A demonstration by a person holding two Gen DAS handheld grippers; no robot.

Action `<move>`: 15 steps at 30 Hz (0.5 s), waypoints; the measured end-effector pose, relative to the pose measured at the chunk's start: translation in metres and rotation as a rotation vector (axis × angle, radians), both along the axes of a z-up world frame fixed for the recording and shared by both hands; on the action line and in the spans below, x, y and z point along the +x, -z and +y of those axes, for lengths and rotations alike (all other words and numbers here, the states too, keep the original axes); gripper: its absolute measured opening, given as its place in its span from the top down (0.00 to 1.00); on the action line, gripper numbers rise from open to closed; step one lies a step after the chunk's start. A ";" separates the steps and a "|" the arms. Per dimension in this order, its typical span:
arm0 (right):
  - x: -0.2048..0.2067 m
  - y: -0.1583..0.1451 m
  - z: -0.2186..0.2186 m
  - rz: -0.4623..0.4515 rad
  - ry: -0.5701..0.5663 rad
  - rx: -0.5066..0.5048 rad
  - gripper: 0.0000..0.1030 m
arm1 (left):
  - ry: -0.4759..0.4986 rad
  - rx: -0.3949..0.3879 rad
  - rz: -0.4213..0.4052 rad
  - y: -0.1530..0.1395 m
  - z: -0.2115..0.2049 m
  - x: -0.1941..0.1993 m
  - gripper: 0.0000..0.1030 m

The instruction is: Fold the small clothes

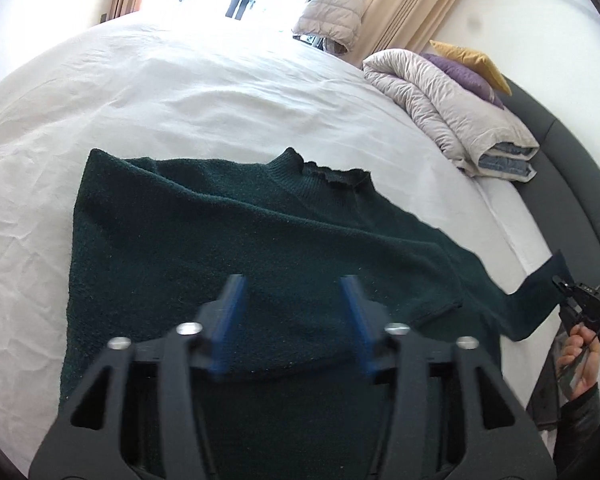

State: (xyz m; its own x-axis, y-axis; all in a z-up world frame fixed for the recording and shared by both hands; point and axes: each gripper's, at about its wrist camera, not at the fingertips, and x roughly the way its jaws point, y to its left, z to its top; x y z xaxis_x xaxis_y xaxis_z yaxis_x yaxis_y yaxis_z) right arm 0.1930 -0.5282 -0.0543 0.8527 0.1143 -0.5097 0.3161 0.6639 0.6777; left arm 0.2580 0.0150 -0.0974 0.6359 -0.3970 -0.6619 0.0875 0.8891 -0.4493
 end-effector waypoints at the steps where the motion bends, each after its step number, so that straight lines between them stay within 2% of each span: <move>1: 0.012 -0.017 0.029 -0.012 -0.064 -0.058 0.91 | -0.004 -0.041 -0.016 -0.004 0.004 -0.002 0.26; 4: 0.038 -0.055 0.125 -0.052 -0.255 -0.222 0.91 | 0.012 -0.143 -0.015 -0.012 0.012 0.000 0.25; 7: 0.053 -0.067 0.228 -0.074 -0.442 -0.383 0.91 | 0.038 -0.250 0.011 -0.014 0.018 0.004 0.25; 9: 0.059 -0.056 0.293 -0.064 -0.552 -0.465 0.91 | 0.052 -0.296 0.035 -0.014 0.021 0.007 0.25; 11: 0.063 -0.037 0.341 -0.041 -0.637 -0.480 0.91 | 0.067 -0.344 0.045 -0.013 0.025 0.008 0.25; 15: 0.067 0.003 0.404 0.005 -0.740 -0.511 0.91 | 0.091 -0.406 0.084 -0.008 0.026 0.015 0.25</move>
